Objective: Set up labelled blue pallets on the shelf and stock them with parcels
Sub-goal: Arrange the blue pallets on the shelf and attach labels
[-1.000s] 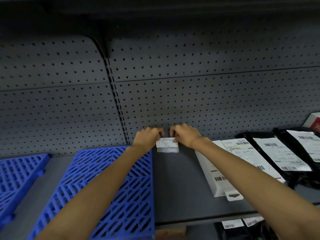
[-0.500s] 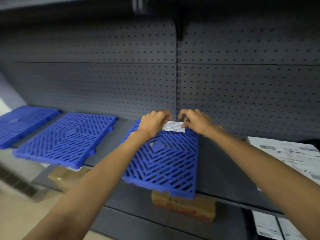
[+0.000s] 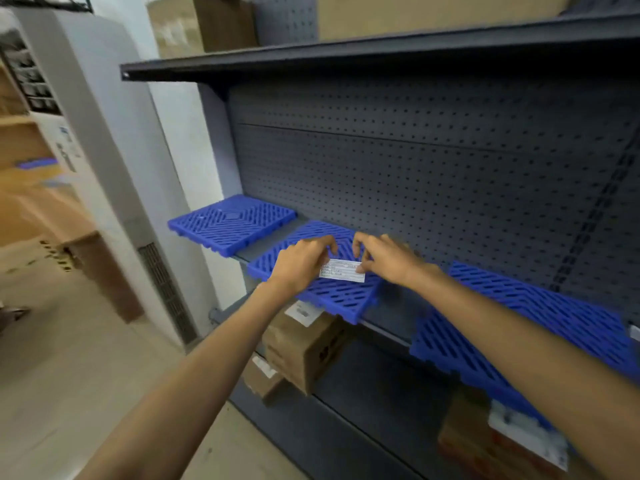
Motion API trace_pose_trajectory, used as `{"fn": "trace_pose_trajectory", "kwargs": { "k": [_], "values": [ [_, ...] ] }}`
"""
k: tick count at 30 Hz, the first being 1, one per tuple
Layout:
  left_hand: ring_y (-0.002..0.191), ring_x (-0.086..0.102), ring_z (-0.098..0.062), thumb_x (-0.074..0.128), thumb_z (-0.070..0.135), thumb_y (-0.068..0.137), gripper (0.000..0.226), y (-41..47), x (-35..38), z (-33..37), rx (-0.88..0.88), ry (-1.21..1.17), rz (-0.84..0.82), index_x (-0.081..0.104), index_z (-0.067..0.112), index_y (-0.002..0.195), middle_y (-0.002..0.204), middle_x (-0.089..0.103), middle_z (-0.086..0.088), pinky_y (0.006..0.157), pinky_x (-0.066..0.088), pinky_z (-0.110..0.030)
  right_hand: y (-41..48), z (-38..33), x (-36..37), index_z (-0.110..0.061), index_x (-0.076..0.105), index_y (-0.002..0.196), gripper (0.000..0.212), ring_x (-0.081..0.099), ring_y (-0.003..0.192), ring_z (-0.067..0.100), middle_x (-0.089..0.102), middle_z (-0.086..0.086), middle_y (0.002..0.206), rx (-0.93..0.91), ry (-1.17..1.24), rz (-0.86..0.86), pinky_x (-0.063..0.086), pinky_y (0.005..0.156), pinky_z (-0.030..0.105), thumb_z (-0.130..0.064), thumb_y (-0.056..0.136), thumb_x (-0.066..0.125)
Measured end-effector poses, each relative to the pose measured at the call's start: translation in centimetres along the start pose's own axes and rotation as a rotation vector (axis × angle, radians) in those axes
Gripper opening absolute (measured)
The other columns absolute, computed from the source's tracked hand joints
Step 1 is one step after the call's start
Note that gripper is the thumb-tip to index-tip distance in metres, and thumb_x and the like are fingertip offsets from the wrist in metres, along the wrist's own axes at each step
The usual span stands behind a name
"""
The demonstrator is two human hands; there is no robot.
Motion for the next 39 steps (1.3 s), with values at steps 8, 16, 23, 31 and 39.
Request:
{"fn": "trace_pose_trajectory", "kwargs": {
  "k": [8,16,23,31,39],
  "values": [
    [0.094,0.062,-0.026,0.049,0.011,0.092,0.024,-4.0,-5.8,-14.7,-0.073,0.024,0.039,0.053,0.024,0.112,0.104,0.066,0.005,0.073,0.051,-0.044,8.3,-13.8,4.1,-0.026,0.048,0.089,0.026,0.061,0.084,0.02,0.068,-0.007,0.088,-0.124,-0.002,-0.063,0.042,0.066,0.036,-0.024,0.084,0.073],
    [0.091,0.061,-0.025,0.05,0.018,0.097,0.011,-4.2,-7.6,-25.6,-0.153,0.041,0.089,0.059,0.022,0.101,0.102,0.066,0.003,0.069,0.05,-0.038,16.8,-21.3,7.9,-0.025,0.05,0.09,0.02,0.058,0.077,0.011,0.066,-0.013,0.079,-0.225,0.031,-0.12,0.04,0.067,0.032,-0.02,0.087,0.07],
    [0.093,0.062,-0.023,0.042,0.04,0.101,0.025,0.6,-7.0,-34.6,-0.185,0.058,0.047,0.061,0.023,0.102,0.103,0.066,0.002,0.071,0.049,-0.036,27.0,-23.9,10.1,-0.025,0.054,0.09,0.023,0.061,0.086,0.016,0.068,-0.008,0.088,-0.209,0.019,-0.141,0.046,0.077,0.037,-0.025,0.081,0.075],
    [0.086,0.059,-0.027,0.036,0.025,0.099,0.021,8.8,-7.7,-42.8,-0.122,0.089,0.019,0.057,0.02,0.098,0.101,0.065,0.0,0.064,0.039,-0.033,38.2,-25.1,10.4,-0.022,0.056,0.084,0.022,0.065,0.069,0.02,0.07,0.004,0.076,-0.179,0.073,-0.24,0.057,0.081,0.045,-0.018,0.081,0.077],
    [0.082,0.058,-0.024,0.038,0.029,0.102,0.02,13.5,-6.7,-49.2,-0.011,0.024,-0.078,0.056,0.022,0.099,0.099,0.067,-0.002,0.061,0.037,-0.031,42.3,-26.4,11.6,-0.016,0.059,0.088,0.019,0.066,0.067,0.015,0.072,0.007,0.079,-0.045,0.126,-0.27,0.056,0.085,0.04,-0.014,0.082,0.077]
  ]
}}
Point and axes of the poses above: each hand's wrist, its own y-axis towards the middle knuckle, its own x-axis out of the palm, z = x × y, the point moved 1 cm from there along y, towards the middle knuckle
